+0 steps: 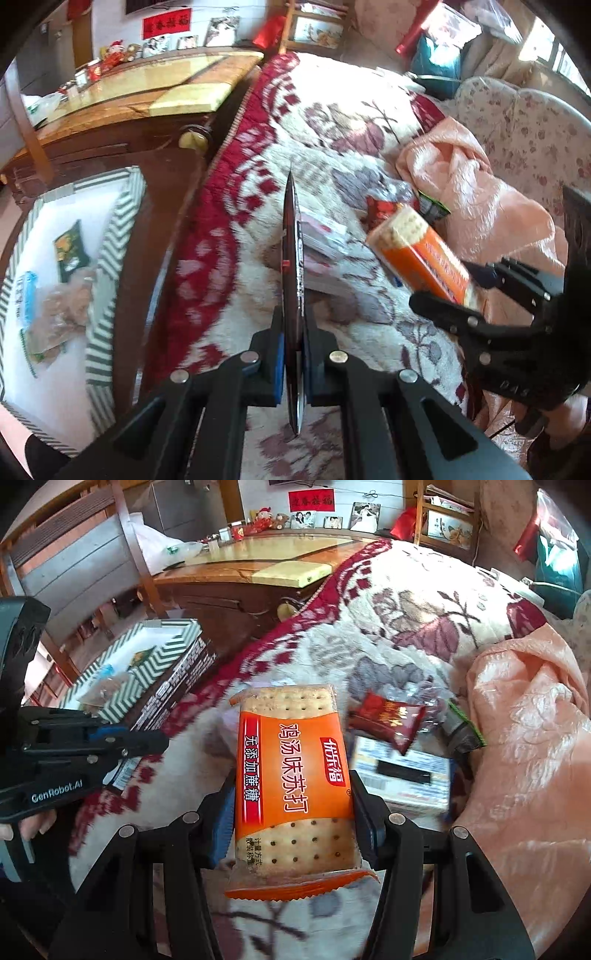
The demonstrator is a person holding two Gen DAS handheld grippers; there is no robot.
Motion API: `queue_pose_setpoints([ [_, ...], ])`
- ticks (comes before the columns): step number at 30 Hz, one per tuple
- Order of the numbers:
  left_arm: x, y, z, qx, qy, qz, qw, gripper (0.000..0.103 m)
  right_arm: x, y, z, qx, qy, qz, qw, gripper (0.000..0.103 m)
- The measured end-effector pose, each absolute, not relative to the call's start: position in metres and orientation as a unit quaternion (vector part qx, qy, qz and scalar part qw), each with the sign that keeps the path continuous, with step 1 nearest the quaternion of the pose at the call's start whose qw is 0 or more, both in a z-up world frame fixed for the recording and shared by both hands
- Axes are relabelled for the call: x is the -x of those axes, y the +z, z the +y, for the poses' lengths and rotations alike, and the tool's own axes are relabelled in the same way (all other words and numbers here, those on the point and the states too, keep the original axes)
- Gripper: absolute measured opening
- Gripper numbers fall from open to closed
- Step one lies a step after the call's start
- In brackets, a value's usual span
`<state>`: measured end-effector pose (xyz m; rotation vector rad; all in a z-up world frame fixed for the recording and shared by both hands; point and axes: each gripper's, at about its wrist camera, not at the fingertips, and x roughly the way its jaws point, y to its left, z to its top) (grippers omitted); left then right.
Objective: Organize snacks
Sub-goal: 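Carry the dark bar with the left gripper to the box while the right carries the cracker pack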
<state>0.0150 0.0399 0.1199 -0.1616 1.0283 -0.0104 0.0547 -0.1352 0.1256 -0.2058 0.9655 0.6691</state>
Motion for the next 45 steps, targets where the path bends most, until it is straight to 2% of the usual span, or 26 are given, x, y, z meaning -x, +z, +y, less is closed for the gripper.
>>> queue_pose_setpoints([
  [29,0.045,0.123,0.197,0.165,0.142,0.452,0.865,0.009,-0.027,0.152,0.013,0.14,0.391,0.434,0.799,0.054],
  [45,0.048,0.105,0.243,0.189,0.181,0.46,0.849,0.009,-0.025,0.149,0.081,0.173,0.417,0.431,0.781,0.054],
])
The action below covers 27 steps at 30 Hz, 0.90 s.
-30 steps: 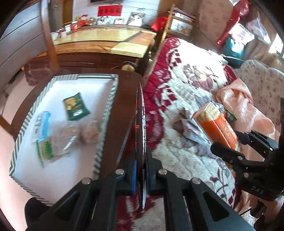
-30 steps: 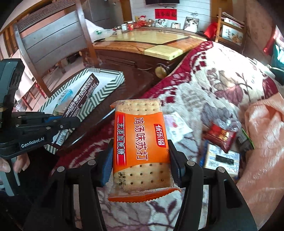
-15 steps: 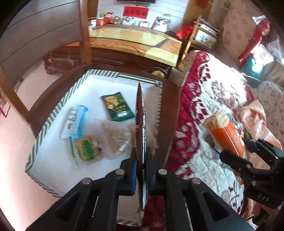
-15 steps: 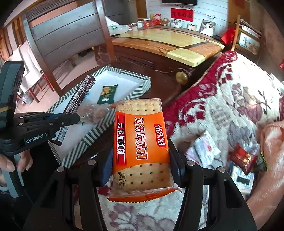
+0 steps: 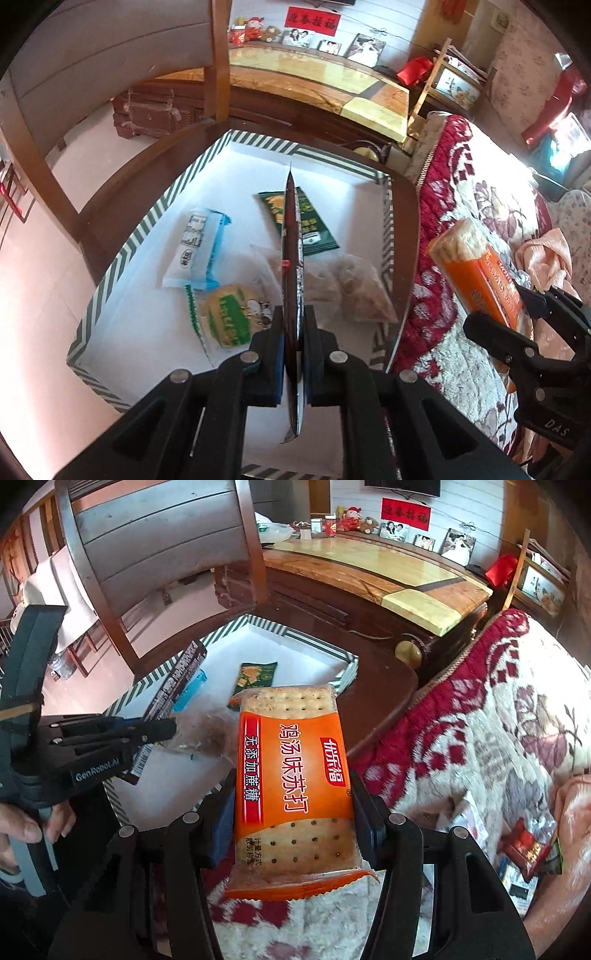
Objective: Organize snacks
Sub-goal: 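Carry the dark bar with the left gripper to the box while the right carries the cracker pack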
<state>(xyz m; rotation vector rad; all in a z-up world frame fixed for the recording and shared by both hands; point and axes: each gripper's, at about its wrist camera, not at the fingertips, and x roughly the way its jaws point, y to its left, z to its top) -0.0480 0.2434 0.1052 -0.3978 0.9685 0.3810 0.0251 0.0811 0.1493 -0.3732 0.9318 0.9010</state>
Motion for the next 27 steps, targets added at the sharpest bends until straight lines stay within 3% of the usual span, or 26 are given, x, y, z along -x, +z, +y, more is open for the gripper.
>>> queue_pose_setpoints([
  [27,0.042,0.077,0.282,0.224,0.218,0.486,0.816,0.009,-0.03,0.121,0.173,0.178,0.457,0.461,0.74,0.054],
])
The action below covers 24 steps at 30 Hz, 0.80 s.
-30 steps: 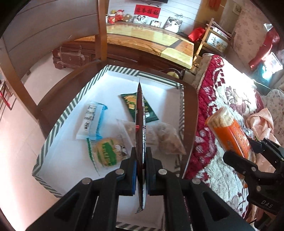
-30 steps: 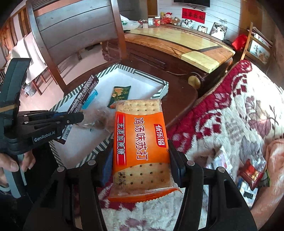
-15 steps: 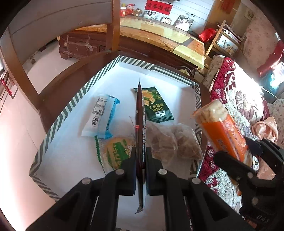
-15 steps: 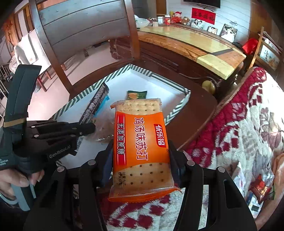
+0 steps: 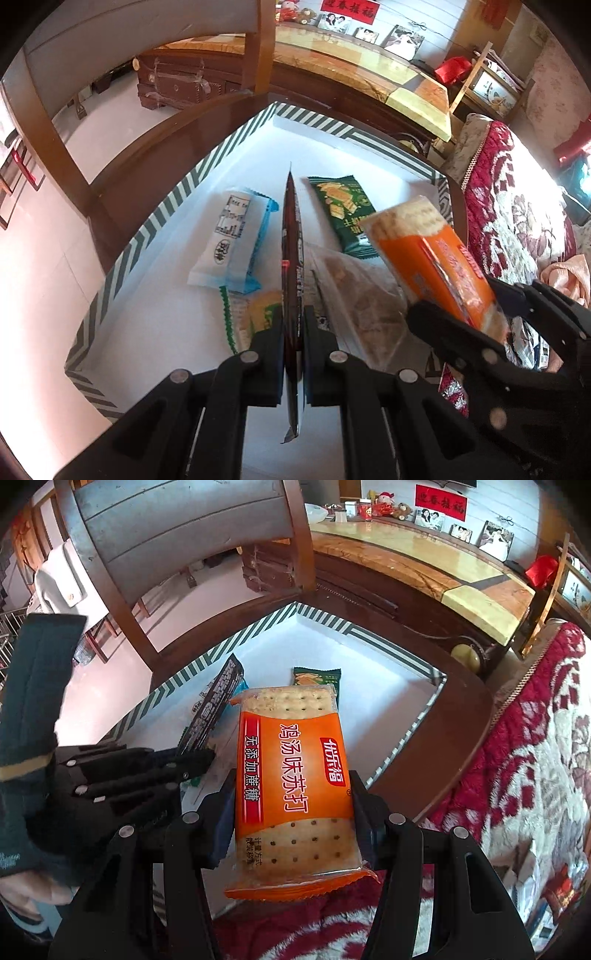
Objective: Organize snacks
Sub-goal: 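Carry the dark bar with the left gripper to the box while the right carries the cracker pack, then open both grippers to drop the bar and cracker pack in the box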
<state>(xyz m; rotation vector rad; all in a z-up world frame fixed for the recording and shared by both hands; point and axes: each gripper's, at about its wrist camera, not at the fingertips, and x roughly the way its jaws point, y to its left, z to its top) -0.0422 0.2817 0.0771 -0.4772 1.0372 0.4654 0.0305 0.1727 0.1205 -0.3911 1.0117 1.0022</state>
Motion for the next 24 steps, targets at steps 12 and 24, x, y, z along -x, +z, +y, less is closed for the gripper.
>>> queue_pose_setpoints([
  [12,0.042,0.075,0.291,0.224,0.247,0.483,0.81,0.011,-0.053,0.099,0.199,0.143,0.461,0.502,0.717,0.055],
  [24,0.041,0.077,0.284,0.208,0.263,0.475,0.814,0.073,-0.059,0.109,0.165,0.056,0.449,0.519,0.725,0.061],
])
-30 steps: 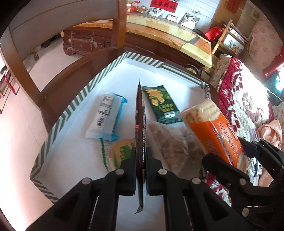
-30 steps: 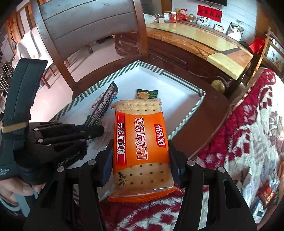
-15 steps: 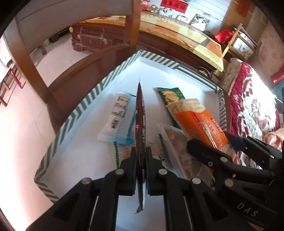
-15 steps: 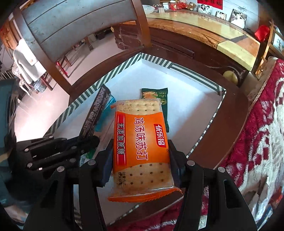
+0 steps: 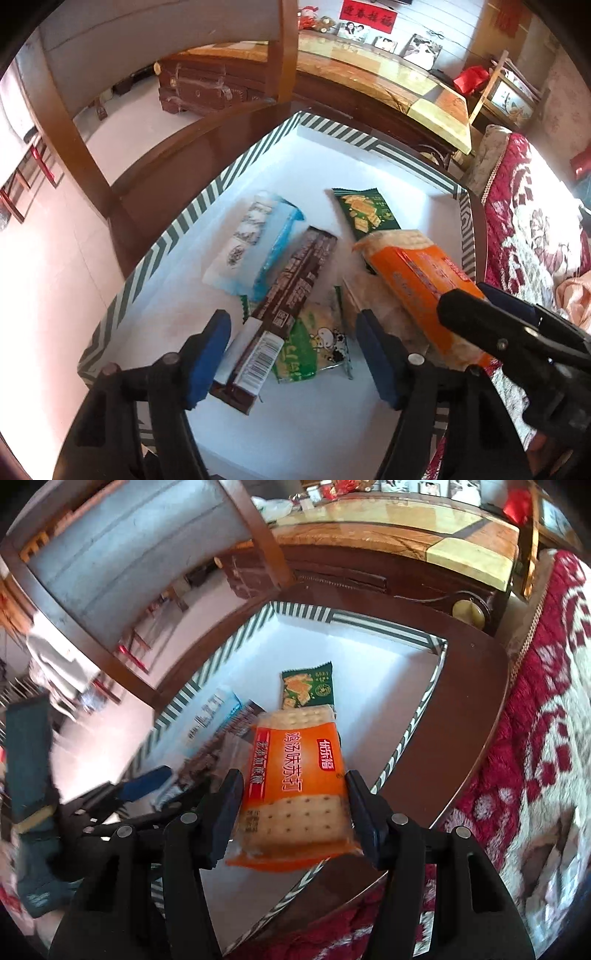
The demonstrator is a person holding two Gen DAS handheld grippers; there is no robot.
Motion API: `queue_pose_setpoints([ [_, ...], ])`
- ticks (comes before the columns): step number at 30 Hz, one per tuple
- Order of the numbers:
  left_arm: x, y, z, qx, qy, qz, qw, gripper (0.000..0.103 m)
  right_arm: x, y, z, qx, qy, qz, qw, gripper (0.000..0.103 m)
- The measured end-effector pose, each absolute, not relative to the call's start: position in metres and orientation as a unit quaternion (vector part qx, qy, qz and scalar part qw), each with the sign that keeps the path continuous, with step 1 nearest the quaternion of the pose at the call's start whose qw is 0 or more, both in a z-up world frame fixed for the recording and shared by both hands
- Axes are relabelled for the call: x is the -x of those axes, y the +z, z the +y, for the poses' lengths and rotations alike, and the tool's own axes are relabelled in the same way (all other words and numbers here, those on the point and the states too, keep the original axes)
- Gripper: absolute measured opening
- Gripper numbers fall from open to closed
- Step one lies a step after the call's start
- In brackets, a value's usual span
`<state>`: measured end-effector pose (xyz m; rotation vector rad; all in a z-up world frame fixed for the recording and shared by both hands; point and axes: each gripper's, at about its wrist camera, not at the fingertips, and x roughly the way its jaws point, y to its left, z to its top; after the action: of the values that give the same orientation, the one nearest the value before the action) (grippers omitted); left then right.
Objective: Organize snacks
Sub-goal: 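Open both grippers to drop the bar and cracker pack in the box, then move both open grippers back to the snacks on the blanket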
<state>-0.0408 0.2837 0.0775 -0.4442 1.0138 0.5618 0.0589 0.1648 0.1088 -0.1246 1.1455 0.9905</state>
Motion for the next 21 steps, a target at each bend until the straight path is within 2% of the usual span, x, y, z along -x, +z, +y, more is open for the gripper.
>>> queue_pose_setpoints([
  [1,0.041,0.078,0.282,0.205,0.263,0.475,0.814,0.073,-0.059,0.11,0.164,0.047,0.456,0.52,0.721,0.064],
  [9,0.049,0.088,0.275,0.205,0.25,0.461,0.826,0.075,-0.05,0.129,0.149,0.036,0.457,0.5,0.734,0.064],
  [21,0.039,0.112,0.212,0.161,0.209,0.447,0.855,0.08,-0.03,0.136,0.07,0.06,0.407,0.47,0.781,0.064],
])
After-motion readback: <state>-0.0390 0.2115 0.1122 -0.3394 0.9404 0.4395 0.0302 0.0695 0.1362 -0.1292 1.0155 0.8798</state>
